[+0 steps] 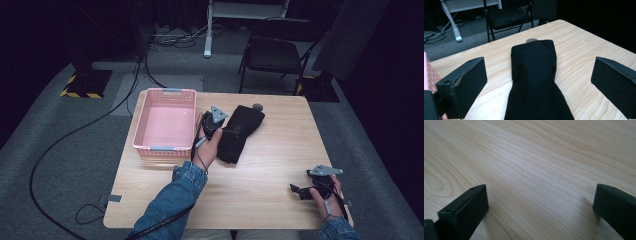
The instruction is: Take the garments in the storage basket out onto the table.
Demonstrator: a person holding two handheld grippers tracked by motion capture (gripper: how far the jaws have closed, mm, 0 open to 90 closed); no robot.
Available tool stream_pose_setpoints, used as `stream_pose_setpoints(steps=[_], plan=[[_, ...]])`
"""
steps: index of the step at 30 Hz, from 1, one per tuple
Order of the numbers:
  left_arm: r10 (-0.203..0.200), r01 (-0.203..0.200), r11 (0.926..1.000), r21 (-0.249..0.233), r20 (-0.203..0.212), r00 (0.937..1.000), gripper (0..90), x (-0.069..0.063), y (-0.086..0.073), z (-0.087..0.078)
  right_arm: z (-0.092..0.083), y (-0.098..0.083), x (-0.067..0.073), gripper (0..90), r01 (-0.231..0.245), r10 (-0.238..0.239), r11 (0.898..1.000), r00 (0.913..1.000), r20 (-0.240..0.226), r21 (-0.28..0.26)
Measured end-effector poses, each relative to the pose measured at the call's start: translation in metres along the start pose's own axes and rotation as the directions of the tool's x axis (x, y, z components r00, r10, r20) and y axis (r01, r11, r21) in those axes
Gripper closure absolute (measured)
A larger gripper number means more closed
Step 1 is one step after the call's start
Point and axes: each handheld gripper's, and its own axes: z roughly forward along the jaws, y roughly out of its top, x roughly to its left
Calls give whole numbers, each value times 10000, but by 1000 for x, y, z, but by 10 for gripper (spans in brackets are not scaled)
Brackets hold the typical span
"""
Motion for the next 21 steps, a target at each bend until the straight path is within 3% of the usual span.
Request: stream_pose_setpoints(steps=[21], plan=[[238,-229,9996,193,-471,9986,0,10,-19,-37,0,0,0,1,0,0,10000,10000,-4,1]])
